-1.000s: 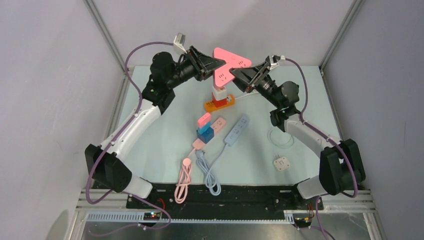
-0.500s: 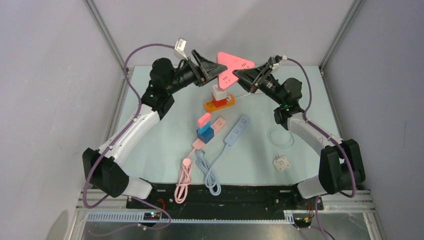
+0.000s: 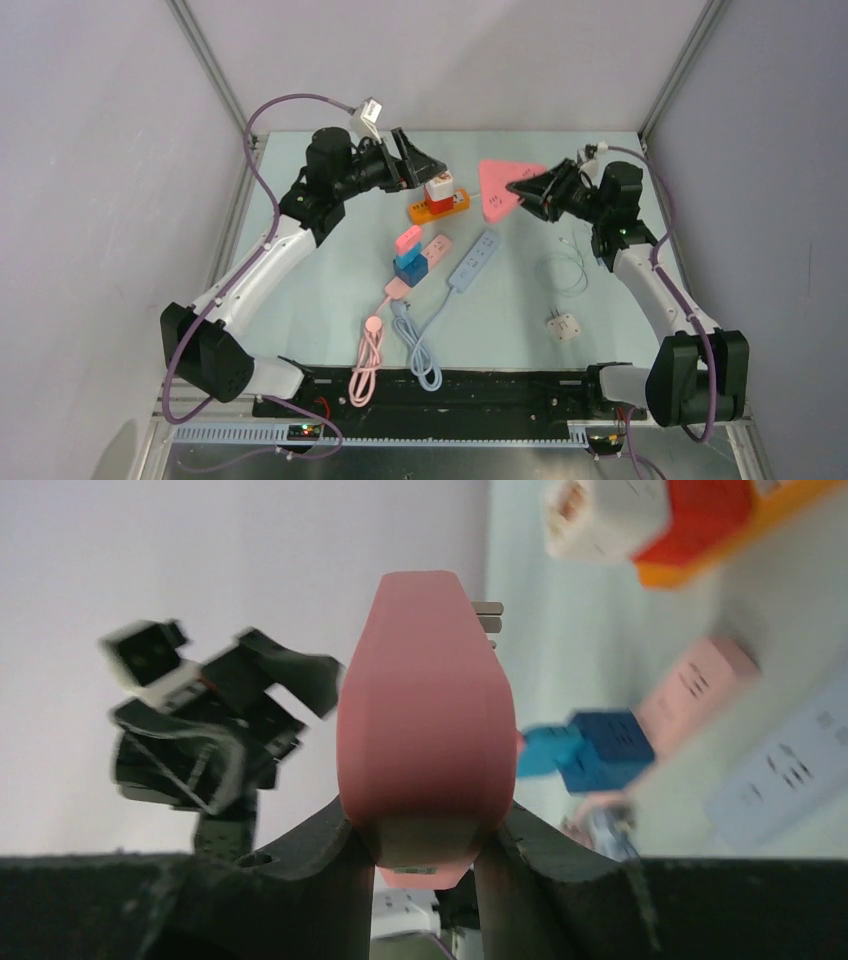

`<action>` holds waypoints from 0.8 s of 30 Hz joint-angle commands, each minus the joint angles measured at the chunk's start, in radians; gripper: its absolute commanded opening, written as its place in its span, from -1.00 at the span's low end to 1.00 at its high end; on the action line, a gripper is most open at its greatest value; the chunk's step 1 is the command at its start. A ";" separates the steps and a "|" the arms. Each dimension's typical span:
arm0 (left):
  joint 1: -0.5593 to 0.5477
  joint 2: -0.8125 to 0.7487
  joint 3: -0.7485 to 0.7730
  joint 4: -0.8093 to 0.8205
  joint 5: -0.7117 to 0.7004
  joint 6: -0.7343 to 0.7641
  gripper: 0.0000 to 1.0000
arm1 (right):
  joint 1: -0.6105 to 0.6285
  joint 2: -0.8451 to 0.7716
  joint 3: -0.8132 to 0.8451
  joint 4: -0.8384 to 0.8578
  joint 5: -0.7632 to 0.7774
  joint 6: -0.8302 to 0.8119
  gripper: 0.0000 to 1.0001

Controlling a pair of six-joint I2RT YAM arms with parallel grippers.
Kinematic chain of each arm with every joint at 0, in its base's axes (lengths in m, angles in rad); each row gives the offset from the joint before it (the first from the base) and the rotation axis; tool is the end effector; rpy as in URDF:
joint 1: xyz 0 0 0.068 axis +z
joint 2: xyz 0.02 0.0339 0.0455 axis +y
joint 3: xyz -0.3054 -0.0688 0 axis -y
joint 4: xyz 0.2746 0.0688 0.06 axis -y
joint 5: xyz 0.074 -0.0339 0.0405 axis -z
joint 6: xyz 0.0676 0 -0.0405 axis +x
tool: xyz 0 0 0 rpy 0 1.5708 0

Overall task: Insert the plug
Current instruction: Pick up the plug from the center of the board, then pick up the socket from the center of the board.

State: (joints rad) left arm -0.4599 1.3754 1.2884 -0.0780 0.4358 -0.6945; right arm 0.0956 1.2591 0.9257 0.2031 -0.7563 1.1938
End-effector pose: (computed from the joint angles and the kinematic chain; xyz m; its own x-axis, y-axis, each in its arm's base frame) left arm 0.3215 -0.1911 0.4268 -0.6094 -0.3456 -0.7136 0.5017 0.5288 -0.6846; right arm 0.3217 0.0774 0.3550 -0.7419 0.6083 -0.2821 -0.1546 0.2542 0.9547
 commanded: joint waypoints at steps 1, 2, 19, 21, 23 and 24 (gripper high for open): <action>-0.017 -0.016 0.049 -0.023 -0.012 0.093 0.71 | -0.006 -0.066 -0.068 -0.235 -0.074 -0.147 -1.00; -0.033 -0.013 0.059 -0.030 -0.009 0.111 0.69 | -0.007 -0.071 -0.080 -0.240 -0.073 -0.156 -1.00; -0.236 -0.078 0.001 -0.129 -0.206 0.338 0.68 | 0.029 0.055 -0.340 0.007 -0.049 -0.006 -1.00; -0.237 -0.101 -0.003 -0.144 -0.195 0.345 0.69 | 0.027 0.105 -0.340 0.043 -0.078 0.010 -1.00; -0.240 -0.124 -0.025 -0.145 -0.195 0.352 0.70 | 0.025 0.142 -0.340 0.077 -0.113 0.024 -1.00; -0.241 -0.137 -0.034 -0.146 -0.205 0.360 0.70 | 0.024 0.147 -0.340 0.083 -0.117 0.024 -1.00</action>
State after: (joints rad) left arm -0.6918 1.3209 1.2736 -0.2310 0.2581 -0.3920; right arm 0.1169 1.3655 0.5812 0.1585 -0.8055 1.1629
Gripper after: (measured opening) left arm 0.845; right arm 0.385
